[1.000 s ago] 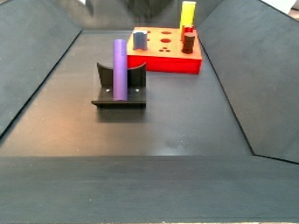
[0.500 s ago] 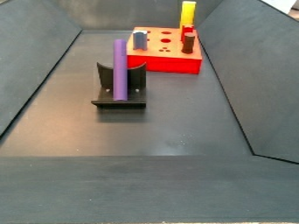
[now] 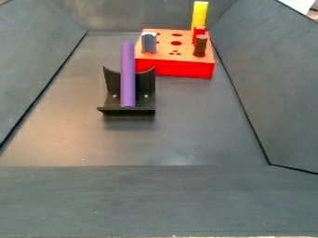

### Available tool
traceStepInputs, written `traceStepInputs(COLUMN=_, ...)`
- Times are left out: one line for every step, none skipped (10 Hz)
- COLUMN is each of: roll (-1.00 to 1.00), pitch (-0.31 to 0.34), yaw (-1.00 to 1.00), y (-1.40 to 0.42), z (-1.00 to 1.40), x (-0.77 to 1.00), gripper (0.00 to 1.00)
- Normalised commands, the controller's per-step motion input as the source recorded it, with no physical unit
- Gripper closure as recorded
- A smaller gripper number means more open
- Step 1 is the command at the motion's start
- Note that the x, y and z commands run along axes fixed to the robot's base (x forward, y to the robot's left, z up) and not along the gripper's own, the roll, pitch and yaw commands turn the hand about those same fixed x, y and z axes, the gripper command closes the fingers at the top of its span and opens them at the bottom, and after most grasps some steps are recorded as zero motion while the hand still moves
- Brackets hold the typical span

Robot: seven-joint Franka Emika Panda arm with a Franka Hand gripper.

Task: Pick up the round object. Move up. Place the round object on the fixture. Regrasp the round object. Move to above the board. Insert the round object.
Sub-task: Regrasp the round object.

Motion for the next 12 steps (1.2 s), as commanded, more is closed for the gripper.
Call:
traceStepInputs(roll=1.00, pitch=0.023, yaw=0.01, y=-0.01, z=0.01, x=0.00, gripper=0.00)
traceStepInputs(roll=1.00, pitch=0.027, yaw=0.01, y=-0.01, z=0.01, x=0.00, gripper=0.00)
traceStepInputs(roll=1.00, pitch=0.035, yaw=0.01, y=-0.02, z=0.01, x=0.01, gripper=0.00)
traceStepInputs(roll=1.00, pitch=0.039, yaw=0.02, y=-0.02, z=0.00, x=0.02, gripper=0.00)
traceStepInputs(roll=1.00, pitch=0.054, yaw=0.02, y=-0.02, z=0.00, x=0.04, gripper=0.00)
traceStepInputs(roll=1.00, pitch=0.063, yaw=0.02, y=-0.02, z=0.00, x=0.04, gripper=0.00)
traceStepInputs(roll=1.00, pitch=0.076, yaw=0.03, y=-0.03, z=0.00, x=0.06, gripper=0.00)
traceStepInputs(roll=1.00, pitch=0.100, yaw=0.04, y=-0.03, z=0.00, x=0.07, gripper=0.00)
traceStepInputs(roll=1.00, pitch=0.122, yaw=0.05, y=-0.04, z=0.00, x=0.08, gripper=0.00)
traceStepInputs(roll=1.00, pitch=0.148, yaw=0.06, y=-0.04, z=0.00, x=0.09, gripper=0.00)
traceStepInputs(roll=1.00, pitch=0.184, yaw=0.09, y=-0.04, z=-0.01, x=0.10, gripper=0.00)
traceStepInputs(roll=1.00, pitch=0.215, yaw=0.13, y=-0.05, z=0.00, x=0.10, gripper=0.00)
